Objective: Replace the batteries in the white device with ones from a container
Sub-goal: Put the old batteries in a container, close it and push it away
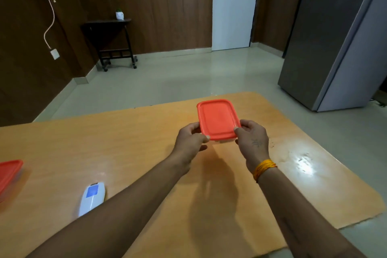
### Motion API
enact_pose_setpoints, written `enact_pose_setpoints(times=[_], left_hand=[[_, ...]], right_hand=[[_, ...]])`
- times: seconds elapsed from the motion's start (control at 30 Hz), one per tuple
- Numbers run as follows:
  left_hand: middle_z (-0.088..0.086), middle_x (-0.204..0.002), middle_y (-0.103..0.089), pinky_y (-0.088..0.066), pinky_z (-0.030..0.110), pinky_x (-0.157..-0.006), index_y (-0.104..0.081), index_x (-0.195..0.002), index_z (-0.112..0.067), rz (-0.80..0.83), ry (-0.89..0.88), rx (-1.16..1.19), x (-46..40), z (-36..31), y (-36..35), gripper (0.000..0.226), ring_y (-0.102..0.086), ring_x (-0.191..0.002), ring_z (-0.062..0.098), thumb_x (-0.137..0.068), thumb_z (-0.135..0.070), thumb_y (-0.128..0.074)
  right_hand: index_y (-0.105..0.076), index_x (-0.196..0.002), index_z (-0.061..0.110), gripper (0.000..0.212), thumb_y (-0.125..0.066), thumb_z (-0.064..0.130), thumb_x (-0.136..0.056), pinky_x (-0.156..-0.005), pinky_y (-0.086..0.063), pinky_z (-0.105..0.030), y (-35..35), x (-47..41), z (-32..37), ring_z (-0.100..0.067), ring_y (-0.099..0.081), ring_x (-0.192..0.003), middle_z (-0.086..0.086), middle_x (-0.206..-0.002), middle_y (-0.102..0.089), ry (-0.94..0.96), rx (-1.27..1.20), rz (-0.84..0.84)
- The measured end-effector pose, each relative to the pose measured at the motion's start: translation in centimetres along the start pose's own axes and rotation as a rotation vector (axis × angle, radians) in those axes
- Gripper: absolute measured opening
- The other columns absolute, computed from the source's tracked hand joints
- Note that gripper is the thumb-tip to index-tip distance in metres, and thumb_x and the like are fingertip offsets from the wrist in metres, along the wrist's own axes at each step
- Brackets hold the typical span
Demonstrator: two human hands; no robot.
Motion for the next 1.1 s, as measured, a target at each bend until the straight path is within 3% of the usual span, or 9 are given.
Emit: enact_pose_setpoints(times=[0.17,0.3,0.47,0.53,0.63,0.7,0.97,1.03,1.1], left_hand=[[-0.001,-0.126,-0.070,-0.053,0.043,-0.095,-0.064,-0.138,-0.016,0.170,-0.004,-0.013,-8.7,-0.2,-6.1,0.052,-0.064,-0.113,0.021,-0.089,0.001,-0.064],[0.000,-0.111,-0.069,-0.053,0.042,-0.095,-0.065,-0.135,-0.010,0.213,-0.012,0.002,-15.5,-0.7,-11.0,0.048,-0.063,-0.109,0.022,-0.090,0.005,-0.062],[0.002,-0.102,-0.068,-0.054,0.039,-0.085,-0.069,-0.128,-0.006,0.215,0.001,0.006,-22.9,-1.0,-15.7,0.039,-0.061,-0.104,0.023,-0.090,-0.005,-0.066],[0.007,-0.112,-0.067,-0.055,0.042,-0.087,-0.069,-0.125,-0.003,0.202,0.020,0.008,-25.2,-1.1,-16.8,0.036,-0.061,-0.109,0.027,-0.090,-0.007,-0.068],[0.013,-0.131,-0.065,-0.056,0.042,-0.089,-0.067,-0.127,-0.002,0.193,0.068,0.020,-27.8,-0.7,-18.0,0.036,-0.060,-0.120,0.032,-0.091,-0.007,-0.070],[0.012,-0.136,-0.063,-0.056,0.039,-0.084,-0.064,-0.133,-0.003,0.195,0.087,0.012,-28.8,-0.5,-18.6,0.042,-0.060,-0.120,0.032,-0.093,-0.013,-0.071],[0.015,-0.148,-0.054,-0.055,0.045,-0.103,-0.051,-0.146,-0.004,0.217,0.114,0.006,-30.2,0.3,-19.3,0.051,-0.058,-0.129,0.036,-0.103,-0.026,-0.065],[0.016,-0.148,-0.053,-0.056,0.044,-0.102,-0.049,-0.149,-0.005,0.204,0.113,0.014,-29.7,0.5,-19.1,0.057,-0.059,-0.127,0.035,-0.103,-0.033,-0.064],[0.013,-0.144,-0.056,-0.059,0.045,-0.101,-0.048,-0.153,-0.008,0.163,0.107,-0.025,-29.2,0.5,-18.4,0.066,-0.063,-0.122,0.032,-0.102,-0.047,-0.062]], right_hand=[[-0.064,-0.141,0.009,0.043,-0.061,0.011,-0.098,-0.106,-0.055,-0.052,1.9,-10.0,-1.5,-0.030,-0.066,-0.121,-0.012,-0.135,-0.070,0.018,0.015,-0.005],[-0.072,-0.127,0.013,0.039,-0.058,0.012,-0.091,-0.100,-0.058,-0.053,3.7,-17.6,-1.6,-0.031,-0.069,-0.110,-0.008,-0.118,-0.074,-0.015,0.051,-0.031],[-0.063,-0.110,0.015,0.028,-0.048,-0.007,-0.101,-0.065,-0.055,-0.027,4.8,-22.9,-0.5,-0.018,-0.064,-0.071,-0.002,-0.085,-0.065,-0.077,0.062,-0.011],[-0.066,-0.111,0.006,0.027,-0.047,-0.010,-0.101,-0.067,-0.058,-0.031,4.8,-25.0,-0.9,-0.018,-0.061,-0.068,-0.002,-0.080,-0.061,-0.113,0.070,-0.006],[-0.074,-0.105,-0.002,0.027,-0.051,-0.007,-0.092,-0.086,-0.063,-0.058,4.5,-28.3,-2.0,-0.034,-0.069,-0.081,-0.017,-0.089,-0.070,-0.129,0.043,-0.007],[-0.076,-0.092,0.001,0.025,-0.053,-0.003,-0.083,-0.083,-0.061,-0.064,4.1,-32.7,-4.9,-0.046,-0.074,-0.089,-0.028,-0.096,-0.075,-0.103,0.084,-0.021],[-0.070,-0.121,0.000,0.039,-0.057,0.005,-0.084,-0.099,-0.059,-0.057,4.4,-35.1,-6.9,-0.044,-0.071,-0.111,-0.026,-0.117,-0.074,-0.108,0.068,-0.059],[-0.061,-0.143,0.010,0.059,-0.054,0.011,-0.084,-0.108,-0.054,-0.054,5.0,-34.1,-7.1,-0.039,-0.065,-0.125,-0.018,-0.138,-0.067,-0.139,0.055,-0.094],[-0.053,-0.150,0.014,0.054,-0.050,0.013,-0.097,-0.116,-0.047,-0.047,5.8,-30.5,-5.3,-0.036,-0.058,-0.135,-0.013,-0.151,-0.056,-0.125,0.091,-0.165]])
Point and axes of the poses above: each hand's wrist, its own x-axis away from the middle knuckle, its own y-axis out of the back of the hand, z = x × y, the point moved 6 cm from there along -x, towards the middle knuckle
